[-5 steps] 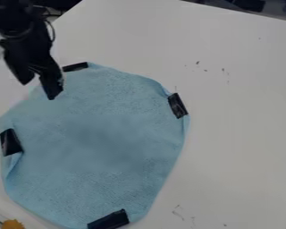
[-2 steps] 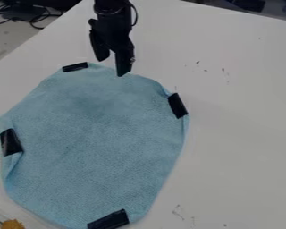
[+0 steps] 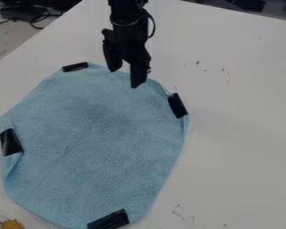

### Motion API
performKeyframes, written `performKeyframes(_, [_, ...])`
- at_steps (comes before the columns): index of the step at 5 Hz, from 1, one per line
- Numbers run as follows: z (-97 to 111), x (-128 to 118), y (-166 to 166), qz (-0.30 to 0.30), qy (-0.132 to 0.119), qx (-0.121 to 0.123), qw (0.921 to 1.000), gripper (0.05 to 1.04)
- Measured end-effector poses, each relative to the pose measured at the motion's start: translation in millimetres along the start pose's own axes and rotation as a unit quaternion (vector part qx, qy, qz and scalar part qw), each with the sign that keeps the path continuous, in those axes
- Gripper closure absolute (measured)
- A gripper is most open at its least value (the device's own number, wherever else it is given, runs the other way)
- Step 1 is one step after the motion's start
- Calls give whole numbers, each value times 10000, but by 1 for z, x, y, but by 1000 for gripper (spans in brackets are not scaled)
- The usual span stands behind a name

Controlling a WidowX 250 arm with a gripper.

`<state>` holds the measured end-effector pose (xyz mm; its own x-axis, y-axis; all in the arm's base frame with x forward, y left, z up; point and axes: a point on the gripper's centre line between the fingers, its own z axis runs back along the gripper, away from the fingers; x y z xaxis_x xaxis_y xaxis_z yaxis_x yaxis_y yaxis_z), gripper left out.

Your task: Fold the cloth from top right to bottom left

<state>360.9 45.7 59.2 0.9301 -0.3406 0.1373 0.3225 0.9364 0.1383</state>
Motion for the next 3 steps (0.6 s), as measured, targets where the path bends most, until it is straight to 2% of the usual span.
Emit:
performKeyframes(1, [1,11,-25,-156,-144,11,9998,83])
performKeyframes(2, [-17,30,-38,-438,-38,-146,9989,83])
performKeyframes(3, [-28,45,-50,-520,28,-199,9984,83])
